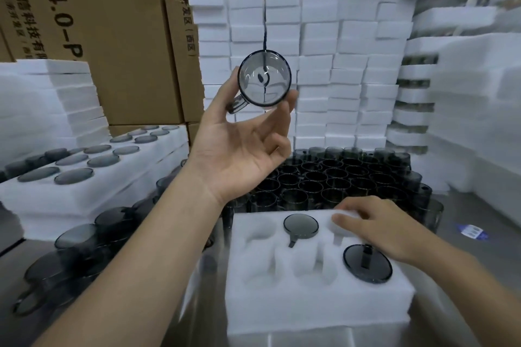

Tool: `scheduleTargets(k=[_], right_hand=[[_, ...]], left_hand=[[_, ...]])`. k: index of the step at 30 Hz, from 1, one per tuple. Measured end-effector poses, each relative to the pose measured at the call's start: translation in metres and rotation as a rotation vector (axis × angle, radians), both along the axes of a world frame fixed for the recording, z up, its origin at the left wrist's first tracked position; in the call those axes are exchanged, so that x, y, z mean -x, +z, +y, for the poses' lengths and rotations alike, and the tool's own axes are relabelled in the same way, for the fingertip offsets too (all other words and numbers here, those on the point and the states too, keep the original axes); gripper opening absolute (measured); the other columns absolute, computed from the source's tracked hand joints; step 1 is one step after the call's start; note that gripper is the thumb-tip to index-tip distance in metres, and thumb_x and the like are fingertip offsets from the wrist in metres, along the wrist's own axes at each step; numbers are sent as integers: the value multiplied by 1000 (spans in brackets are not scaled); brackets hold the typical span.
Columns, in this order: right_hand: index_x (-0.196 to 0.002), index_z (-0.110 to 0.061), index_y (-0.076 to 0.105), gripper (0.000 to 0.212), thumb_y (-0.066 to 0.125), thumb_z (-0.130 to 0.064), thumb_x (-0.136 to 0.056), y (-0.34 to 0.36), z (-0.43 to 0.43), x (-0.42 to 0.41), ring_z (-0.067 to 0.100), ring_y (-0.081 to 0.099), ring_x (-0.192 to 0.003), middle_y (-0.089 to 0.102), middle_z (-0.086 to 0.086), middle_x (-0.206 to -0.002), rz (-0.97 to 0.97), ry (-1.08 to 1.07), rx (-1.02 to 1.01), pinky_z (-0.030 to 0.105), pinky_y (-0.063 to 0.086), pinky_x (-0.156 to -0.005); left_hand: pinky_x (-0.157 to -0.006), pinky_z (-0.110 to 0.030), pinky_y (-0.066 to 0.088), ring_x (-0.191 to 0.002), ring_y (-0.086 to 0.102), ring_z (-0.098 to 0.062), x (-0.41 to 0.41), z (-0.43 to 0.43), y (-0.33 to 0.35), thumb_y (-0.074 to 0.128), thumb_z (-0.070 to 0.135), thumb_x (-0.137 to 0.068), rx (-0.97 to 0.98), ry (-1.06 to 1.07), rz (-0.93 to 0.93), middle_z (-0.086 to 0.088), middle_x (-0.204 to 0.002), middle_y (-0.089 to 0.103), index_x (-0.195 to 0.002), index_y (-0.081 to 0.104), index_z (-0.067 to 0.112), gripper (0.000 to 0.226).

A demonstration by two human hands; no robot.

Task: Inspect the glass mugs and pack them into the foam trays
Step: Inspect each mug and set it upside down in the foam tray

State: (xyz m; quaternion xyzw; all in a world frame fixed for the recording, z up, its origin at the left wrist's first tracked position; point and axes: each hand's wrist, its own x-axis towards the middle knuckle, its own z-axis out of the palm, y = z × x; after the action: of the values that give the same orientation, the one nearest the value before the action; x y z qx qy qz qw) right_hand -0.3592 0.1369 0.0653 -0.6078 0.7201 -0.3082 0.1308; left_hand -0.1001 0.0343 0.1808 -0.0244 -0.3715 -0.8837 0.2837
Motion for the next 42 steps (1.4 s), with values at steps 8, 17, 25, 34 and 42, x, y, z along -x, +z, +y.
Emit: scheduleTargets(k=[8, 17, 25, 34, 42], right_hand=[[-98, -41, 75, 16, 61, -49, -102, 2, 1, -3, 5, 68, -82, 76, -10, -89, 9, -20, -4, 25, 51, -75], [-96, -47, 70, 8, 63, -47, -100, 4, 2, -5, -2, 65, -86, 72, -18, -92, 79, -35, 36, 21, 48, -76], [-147, -51, 43, 70, 76, -55, -85, 20, 8, -53, 4, 60, -116, 53, -27, -130, 147, 116, 634, 24, 51, -88], [-136, -21, 59, 63, 90, -21, -81, 30, 13, -75, 3, 63, -119, 64, -13, -126, 215, 64, 917, 24, 55, -94], [-127, -17, 67, 45, 86, -11, -87, 43, 15, -86, 20, 76, -113, 78, 0, -122, -780, 244, 759, 26, 61, -89]], left_hand=[[-93, -30, 51, -118, 67, -11, 12, 7, -4, 96, 28, -78, 931, 1236, -196, 9, -123, 76, -128, 70, 20, 57], [-89, -24, 49, -124, 62, -9, 18, 12, -26, 93, 24, -81, 1113, 1352, -231, 14, -133, 62, -128, 56, 35, 60], [-94, -43, 60, -106, 79, -30, 21, 21, -76, 80, 50, -84, 558, 574, -563, -8, -114, 81, -121, 76, 27, 44], [-94, -41, 62, -119, 74, -35, 16, 27, -66, 68, 57, -97, 405, 345, -359, -16, -131, 75, -128, 76, 19, 50], [-94, -39, 40, -117, 66, -10, 10, 23, -60, 64, 50, -91, 571, 507, -366, 9, -141, 70, -135, 69, 43, 45]])
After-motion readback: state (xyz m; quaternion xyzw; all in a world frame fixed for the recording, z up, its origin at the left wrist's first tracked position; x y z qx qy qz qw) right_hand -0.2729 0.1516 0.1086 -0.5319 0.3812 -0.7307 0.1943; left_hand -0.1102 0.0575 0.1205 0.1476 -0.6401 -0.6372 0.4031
